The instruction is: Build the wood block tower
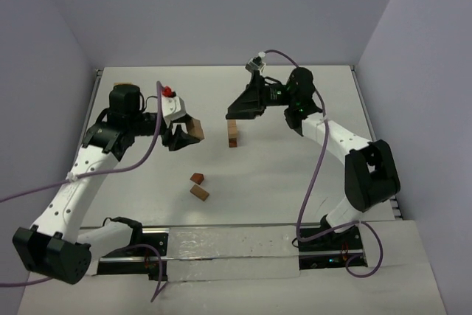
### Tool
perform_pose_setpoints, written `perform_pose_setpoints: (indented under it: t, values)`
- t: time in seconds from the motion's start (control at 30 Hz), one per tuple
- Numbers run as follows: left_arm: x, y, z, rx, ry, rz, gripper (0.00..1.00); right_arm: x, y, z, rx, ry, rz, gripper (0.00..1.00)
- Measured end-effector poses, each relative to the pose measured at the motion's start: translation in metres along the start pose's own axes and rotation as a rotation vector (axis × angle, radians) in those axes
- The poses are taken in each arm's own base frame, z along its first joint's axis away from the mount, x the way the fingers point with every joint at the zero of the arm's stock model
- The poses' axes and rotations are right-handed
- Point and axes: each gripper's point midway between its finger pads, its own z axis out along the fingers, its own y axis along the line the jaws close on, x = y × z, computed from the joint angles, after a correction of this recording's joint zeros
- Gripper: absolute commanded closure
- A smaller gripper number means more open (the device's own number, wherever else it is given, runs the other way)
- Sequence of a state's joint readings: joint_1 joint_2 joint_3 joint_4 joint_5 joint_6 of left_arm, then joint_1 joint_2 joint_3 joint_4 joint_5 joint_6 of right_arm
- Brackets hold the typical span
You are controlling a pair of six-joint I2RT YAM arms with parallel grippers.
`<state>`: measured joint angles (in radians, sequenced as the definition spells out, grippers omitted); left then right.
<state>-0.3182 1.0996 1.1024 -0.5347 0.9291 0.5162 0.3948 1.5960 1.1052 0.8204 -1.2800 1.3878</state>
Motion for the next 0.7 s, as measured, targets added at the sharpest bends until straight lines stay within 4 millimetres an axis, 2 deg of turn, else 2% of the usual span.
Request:
perform_pose_setpoints:
  t: [0.07, 0.13, 0.27, 0.4, 0.5, 0.6, 0.7]
  values:
    - [-0.005, 0.013, 0.006, 0.006, 0.039, -0.013, 1.0, -0.02, -0.024, -0.008, 0.121, -0.072, -0.013, 0.07]
    - [-0.012, 0.031, 0.014, 0.019, 0.09, -0.009, 1.0, -0.04, -0.046, -0.025, 0.257, -0.152, -0.044, 0.07]
    - [-0.019, 0.06, 0.038, 0.083, 0.18, -0.019, 1.0, -0.052, -0.082, -0.08, 0.5, -0.269, -0.048, 0.07]
    - [0.006, 0.07, 0.063, 0.164, 0.302, -0.08, 1.0, -0.052, -0.106, -0.131, 0.647, -0.329, 0.001, 0.07]
    - [0.03, 0.072, 0.082, 0.211, 0.407, -0.11, 1.0, -0.046, -0.117, -0.158, 0.716, -0.341, 0.033, 0.07]
    - [0.051, 0.07, 0.097, 0.24, 0.503, -0.109, 1.0, -0.039, -0.122, -0.17, 0.766, -0.328, 0.042, 0.07]
    - [0.062, 0.068, 0.109, 0.252, 0.564, -0.1, 1.0, -0.034, -0.123, -0.175, 0.805, -0.304, 0.029, 0.07]
